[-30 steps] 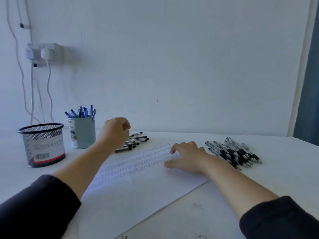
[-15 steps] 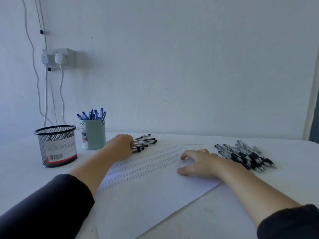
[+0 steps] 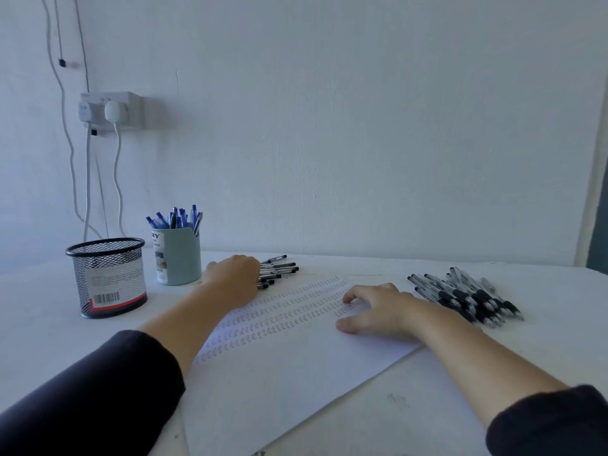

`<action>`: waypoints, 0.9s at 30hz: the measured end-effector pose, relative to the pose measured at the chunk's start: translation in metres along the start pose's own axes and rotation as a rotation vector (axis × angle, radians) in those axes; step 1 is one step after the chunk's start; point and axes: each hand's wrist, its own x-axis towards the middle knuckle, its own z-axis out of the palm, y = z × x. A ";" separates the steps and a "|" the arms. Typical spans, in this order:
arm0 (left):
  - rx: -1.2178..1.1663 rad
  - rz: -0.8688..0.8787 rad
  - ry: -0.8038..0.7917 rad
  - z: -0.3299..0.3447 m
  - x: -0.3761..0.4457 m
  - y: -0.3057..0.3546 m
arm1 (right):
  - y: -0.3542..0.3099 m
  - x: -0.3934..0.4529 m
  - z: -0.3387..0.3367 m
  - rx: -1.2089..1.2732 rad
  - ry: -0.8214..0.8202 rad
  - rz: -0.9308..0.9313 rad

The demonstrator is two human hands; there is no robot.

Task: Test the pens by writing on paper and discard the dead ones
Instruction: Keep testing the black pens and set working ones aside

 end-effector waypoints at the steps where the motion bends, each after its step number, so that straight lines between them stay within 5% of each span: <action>1: 0.015 -0.008 0.001 0.000 0.000 0.001 | 0.001 0.001 0.000 0.002 0.001 0.000; 7: 0.046 0.026 0.076 -0.002 -0.005 0.005 | 0.003 0.004 0.002 0.009 -0.001 -0.001; 13: -0.355 0.057 0.437 -0.009 -0.004 0.007 | 0.003 0.007 0.002 -0.007 0.002 0.003; 19: -0.429 0.250 0.670 -0.006 -0.008 0.022 | 0.004 0.009 0.003 -0.008 0.003 0.016; 27: -0.306 0.168 0.609 -0.002 -0.015 0.032 | 0.005 0.009 0.003 -0.004 -0.002 0.013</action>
